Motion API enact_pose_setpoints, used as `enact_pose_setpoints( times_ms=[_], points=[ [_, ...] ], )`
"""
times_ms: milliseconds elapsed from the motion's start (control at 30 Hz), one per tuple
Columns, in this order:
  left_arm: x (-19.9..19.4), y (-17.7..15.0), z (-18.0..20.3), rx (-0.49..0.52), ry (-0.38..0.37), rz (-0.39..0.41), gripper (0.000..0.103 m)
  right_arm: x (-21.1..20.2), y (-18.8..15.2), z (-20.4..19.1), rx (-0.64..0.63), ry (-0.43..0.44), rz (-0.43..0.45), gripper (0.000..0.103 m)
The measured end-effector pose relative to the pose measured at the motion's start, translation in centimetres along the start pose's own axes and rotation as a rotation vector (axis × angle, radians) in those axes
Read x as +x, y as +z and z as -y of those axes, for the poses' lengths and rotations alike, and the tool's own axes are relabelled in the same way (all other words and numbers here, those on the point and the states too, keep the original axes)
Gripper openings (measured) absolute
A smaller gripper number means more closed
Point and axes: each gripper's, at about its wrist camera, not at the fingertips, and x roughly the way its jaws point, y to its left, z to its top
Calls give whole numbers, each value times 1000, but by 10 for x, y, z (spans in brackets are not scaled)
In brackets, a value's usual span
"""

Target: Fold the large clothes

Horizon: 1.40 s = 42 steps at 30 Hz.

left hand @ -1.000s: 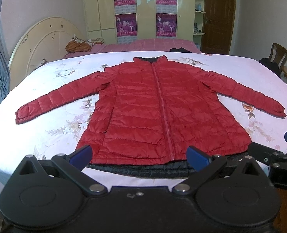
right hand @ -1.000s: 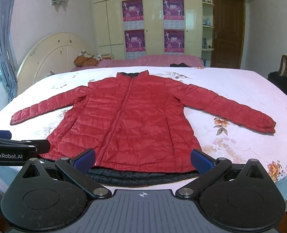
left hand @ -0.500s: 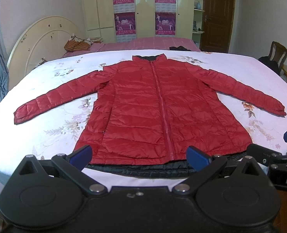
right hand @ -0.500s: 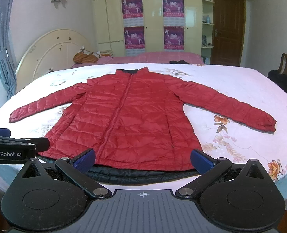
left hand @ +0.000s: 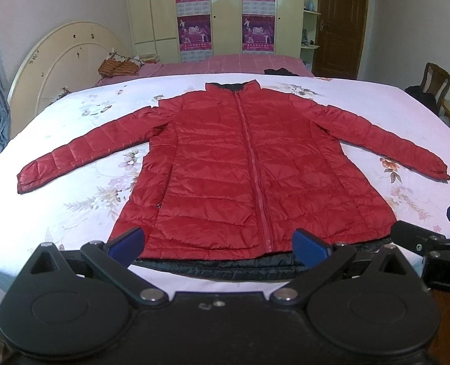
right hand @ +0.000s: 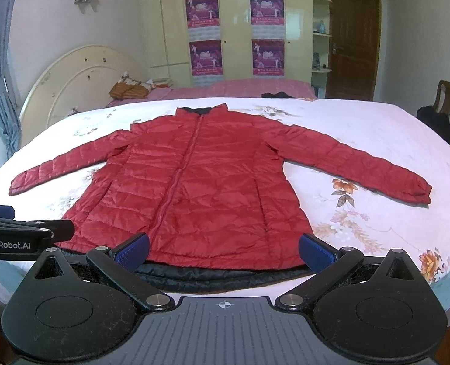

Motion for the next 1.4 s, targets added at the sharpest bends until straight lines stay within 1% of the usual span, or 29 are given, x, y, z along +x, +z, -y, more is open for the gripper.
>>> enact_pose_setpoints(
  times_ms=[300, 567, 733, 1100, 1300, 1400],
  points=[
    [16, 9, -3, -1, 2, -18, 103, 16, 8, 4, 10, -13, -7, 103],
    [45, 27, -15, -8, -6, -33, 103, 39, 20, 6, 13, -60, 5, 103],
    [70, 43, -23, -2, -9, -41, 103, 62, 31, 9, 42, -73, -5, 103],
    [136, 83, -52, 20, -29, -49, 103, 124, 65, 3, 112, -135, -20, 103],
    [171, 106, -73, 28, -48, -51, 103, 148, 82, 4, 158, -203, -20, 103],
    [188, 114, -83, 23, -58, -56, 103, 159, 91, 5, 182, -224, -22, 103]
  ],
)
